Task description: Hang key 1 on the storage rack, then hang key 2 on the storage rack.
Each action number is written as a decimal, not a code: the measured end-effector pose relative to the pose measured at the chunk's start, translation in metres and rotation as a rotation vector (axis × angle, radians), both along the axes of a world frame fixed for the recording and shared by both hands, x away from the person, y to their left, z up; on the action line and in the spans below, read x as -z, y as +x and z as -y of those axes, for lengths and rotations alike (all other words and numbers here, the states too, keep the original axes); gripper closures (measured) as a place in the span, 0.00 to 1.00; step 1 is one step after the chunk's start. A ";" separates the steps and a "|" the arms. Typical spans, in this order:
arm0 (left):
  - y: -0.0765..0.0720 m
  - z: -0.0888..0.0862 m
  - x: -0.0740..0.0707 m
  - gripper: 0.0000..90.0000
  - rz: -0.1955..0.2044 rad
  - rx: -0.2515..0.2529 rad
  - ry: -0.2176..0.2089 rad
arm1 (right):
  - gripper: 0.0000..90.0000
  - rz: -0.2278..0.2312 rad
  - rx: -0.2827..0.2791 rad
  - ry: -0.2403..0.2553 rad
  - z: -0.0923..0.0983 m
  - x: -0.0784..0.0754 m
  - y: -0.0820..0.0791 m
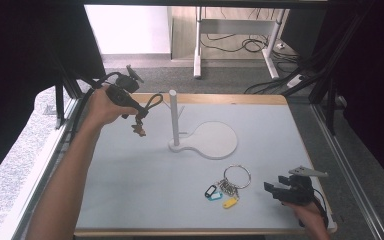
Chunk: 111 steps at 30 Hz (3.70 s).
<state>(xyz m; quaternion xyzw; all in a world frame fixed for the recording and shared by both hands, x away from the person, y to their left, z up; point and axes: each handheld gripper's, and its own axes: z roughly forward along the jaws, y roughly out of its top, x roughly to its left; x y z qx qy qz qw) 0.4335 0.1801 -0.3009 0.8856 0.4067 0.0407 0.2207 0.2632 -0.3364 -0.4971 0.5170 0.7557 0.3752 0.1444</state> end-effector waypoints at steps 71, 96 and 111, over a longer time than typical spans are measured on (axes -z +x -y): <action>-0.078 0.010 0.088 0.43 0.119 0.107 -0.111 | 0.32 0.035 -0.048 0.012 -0.012 -0.003 0.002; -0.156 -0.006 0.160 0.43 0.121 0.075 -0.154 | 0.36 -0.001 -0.080 -0.107 -0.019 -0.003 0.004; -0.168 -0.004 0.162 0.45 0.116 0.087 -0.180 | 0.39 -0.127 -0.141 -0.195 -0.035 -0.036 0.029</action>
